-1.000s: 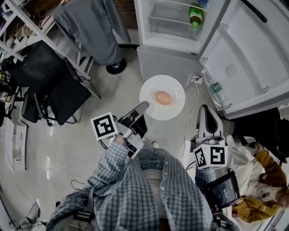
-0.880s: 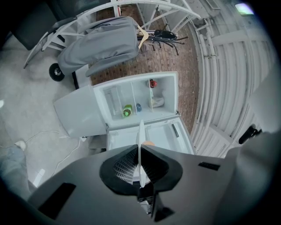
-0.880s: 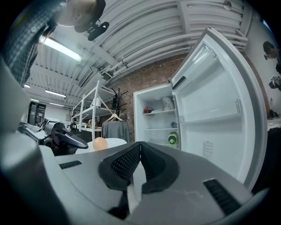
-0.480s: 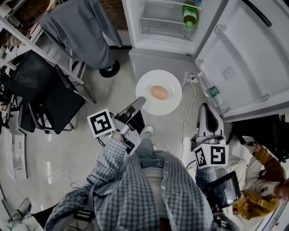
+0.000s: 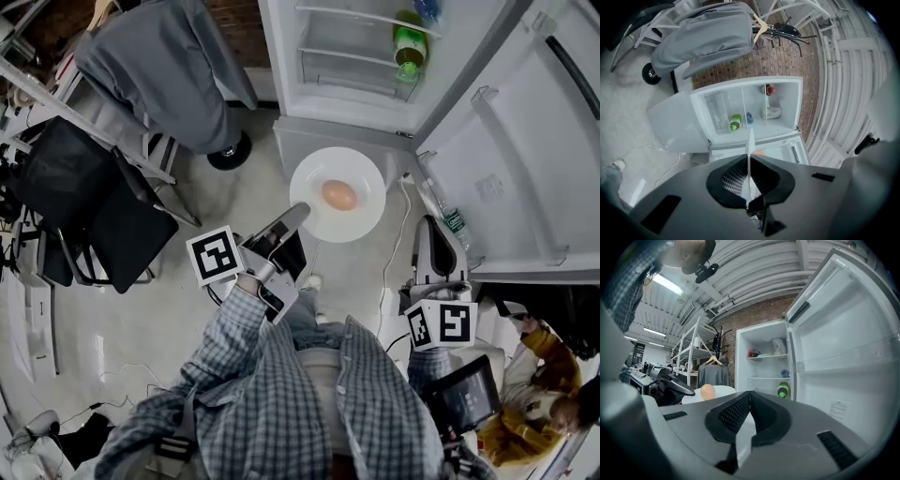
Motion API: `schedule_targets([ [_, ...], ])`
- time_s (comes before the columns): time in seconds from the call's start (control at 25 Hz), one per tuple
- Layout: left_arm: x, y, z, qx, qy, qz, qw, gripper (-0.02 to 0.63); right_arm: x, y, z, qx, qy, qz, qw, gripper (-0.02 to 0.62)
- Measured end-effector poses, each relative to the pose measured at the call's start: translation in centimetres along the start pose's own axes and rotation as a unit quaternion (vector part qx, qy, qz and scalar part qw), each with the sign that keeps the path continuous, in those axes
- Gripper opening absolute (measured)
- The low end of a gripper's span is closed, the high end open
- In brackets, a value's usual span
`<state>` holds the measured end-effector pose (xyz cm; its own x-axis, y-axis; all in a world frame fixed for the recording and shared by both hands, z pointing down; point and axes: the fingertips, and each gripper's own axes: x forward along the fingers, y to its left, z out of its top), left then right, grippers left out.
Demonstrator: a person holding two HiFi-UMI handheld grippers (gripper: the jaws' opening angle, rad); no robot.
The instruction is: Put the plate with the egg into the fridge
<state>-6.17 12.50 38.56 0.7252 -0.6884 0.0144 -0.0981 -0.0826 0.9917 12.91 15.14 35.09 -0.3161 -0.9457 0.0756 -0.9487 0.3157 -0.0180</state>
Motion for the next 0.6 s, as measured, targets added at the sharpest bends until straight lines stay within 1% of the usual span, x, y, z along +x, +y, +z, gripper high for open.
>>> schedule_targets([
  [0.28,1.9,0.9,3.5,0.002,0.011,0.002,0.9999,0.018,4.7,0.5,0.5,-0.004,-0.001,0.003,1.0,0.006],
  [0.4,2.8,1.0,4.4,0.001,0.017,-0.003,0.9999,0.018,6.3,0.8,0.7,-0.006,-0.005,0.004,1.0,0.006],
  [0.6,3.7,1.5,5.7,0.0,0.022,-0.001,0.9998,0.018,8.2,0.7,0.4,0.004,-0.002,0.005,1.0,0.006],
])
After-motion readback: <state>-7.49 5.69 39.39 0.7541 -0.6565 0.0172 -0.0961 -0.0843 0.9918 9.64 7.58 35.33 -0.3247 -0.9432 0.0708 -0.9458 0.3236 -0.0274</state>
